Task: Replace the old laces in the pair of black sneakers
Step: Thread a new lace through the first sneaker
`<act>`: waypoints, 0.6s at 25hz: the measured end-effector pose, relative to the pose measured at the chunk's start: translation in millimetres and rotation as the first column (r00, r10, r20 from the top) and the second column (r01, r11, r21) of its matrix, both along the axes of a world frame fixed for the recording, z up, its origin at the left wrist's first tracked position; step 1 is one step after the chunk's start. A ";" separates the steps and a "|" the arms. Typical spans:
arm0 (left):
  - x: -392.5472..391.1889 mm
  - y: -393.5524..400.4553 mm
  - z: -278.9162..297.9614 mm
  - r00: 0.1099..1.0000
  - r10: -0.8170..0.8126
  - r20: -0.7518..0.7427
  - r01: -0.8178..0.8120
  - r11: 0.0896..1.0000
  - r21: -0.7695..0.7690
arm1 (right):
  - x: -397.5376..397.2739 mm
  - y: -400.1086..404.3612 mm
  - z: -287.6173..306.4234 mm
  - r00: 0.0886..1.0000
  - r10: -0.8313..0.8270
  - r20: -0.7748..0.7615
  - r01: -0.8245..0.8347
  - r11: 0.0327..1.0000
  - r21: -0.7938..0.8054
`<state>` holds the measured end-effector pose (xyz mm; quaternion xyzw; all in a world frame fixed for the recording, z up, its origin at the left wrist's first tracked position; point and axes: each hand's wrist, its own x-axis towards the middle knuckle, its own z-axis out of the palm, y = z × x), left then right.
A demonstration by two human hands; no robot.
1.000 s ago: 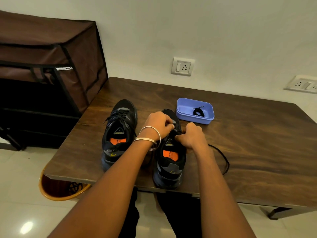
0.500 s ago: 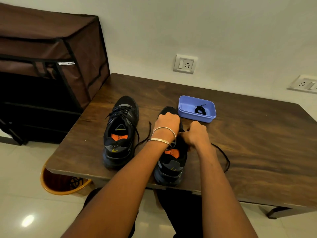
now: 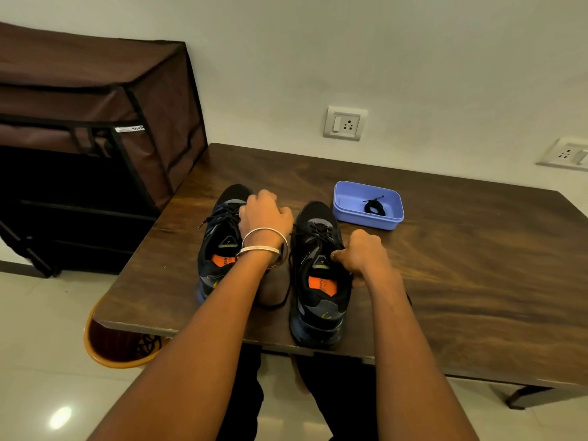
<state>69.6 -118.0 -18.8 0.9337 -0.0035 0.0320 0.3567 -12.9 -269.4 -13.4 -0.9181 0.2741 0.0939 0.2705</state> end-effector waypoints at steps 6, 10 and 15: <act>-20.4 -41.6 1.6 0.834 -0.549 -0.052 0.510 0.734 0.449 | -0.6 1.3 3.0 1.000 0.018 -0.005 -0.018 1.000 -0.006; -31.9 -57.9 0.4 0.881 -0.466 -0.081 0.439 0.741 0.508 | -0.9 2.4 5.2 1.000 0.007 0.013 -0.006 1.000 -0.023; -33.9 -59.4 -0.6 0.880 -0.463 -0.109 0.452 0.745 0.490 | -2.3 0.0 1.9 1.000 -0.002 0.023 0.002 1.000 -0.030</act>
